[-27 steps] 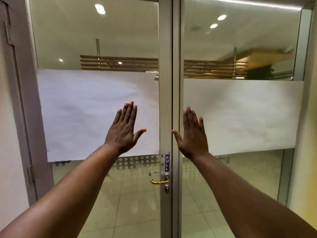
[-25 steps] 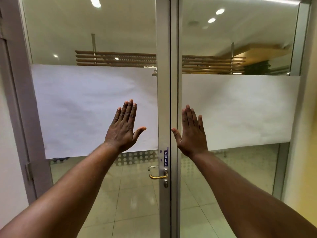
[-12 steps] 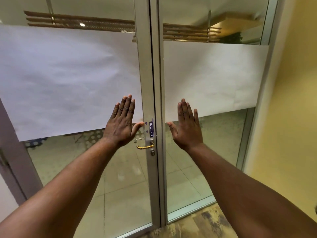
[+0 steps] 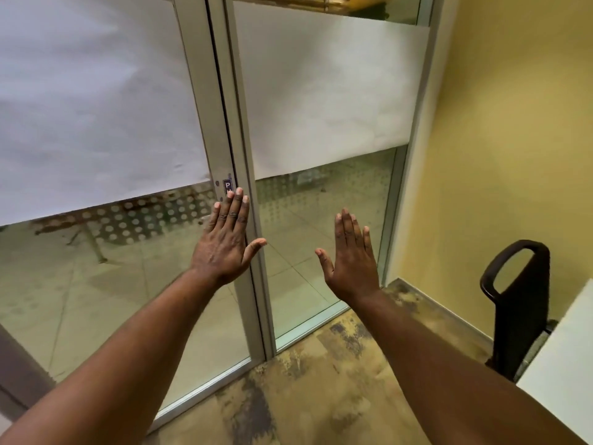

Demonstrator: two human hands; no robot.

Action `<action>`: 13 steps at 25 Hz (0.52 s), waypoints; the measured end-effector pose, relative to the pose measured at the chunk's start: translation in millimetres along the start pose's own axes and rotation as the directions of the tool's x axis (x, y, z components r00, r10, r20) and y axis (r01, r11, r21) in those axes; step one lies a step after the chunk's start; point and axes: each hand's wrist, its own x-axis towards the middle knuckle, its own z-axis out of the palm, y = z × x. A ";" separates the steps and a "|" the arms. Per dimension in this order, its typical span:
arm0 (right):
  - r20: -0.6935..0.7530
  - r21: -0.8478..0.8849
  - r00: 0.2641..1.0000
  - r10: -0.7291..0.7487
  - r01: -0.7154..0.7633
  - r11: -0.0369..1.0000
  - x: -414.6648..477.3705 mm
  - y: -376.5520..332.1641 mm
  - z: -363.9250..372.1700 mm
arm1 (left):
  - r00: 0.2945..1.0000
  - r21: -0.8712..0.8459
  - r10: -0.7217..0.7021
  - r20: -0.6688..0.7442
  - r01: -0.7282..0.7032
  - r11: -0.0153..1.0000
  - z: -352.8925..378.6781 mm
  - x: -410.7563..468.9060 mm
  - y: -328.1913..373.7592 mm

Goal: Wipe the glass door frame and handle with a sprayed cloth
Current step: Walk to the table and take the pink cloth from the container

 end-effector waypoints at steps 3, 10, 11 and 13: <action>0.024 -0.019 0.998 0.059 -0.058 0.998 -42.3 27.1 -9.8 | 0.999 -0.046 0.026 0.039 -0.024 0.999 14.7 -18.8 33.1; 0.049 -0.075 0.979 0.198 -0.194 0.978 -138.5 73.9 -66.2 | 0.985 -0.200 0.138 0.100 -0.116 0.973 26.3 -60.0 133.2; 0.051 -0.079 0.976 0.211 -0.207 0.975 -152.4 77.8 -72.9 | 0.982 -0.219 0.157 0.103 -0.132 0.967 26.2 -65.2 146.6; 0.055 -0.101 0.968 0.246 -0.240 0.966 -183.9 87.7 -88.4 | 0.974 -0.249 0.201 0.102 -0.170 0.953 26.4 -77.7 177.3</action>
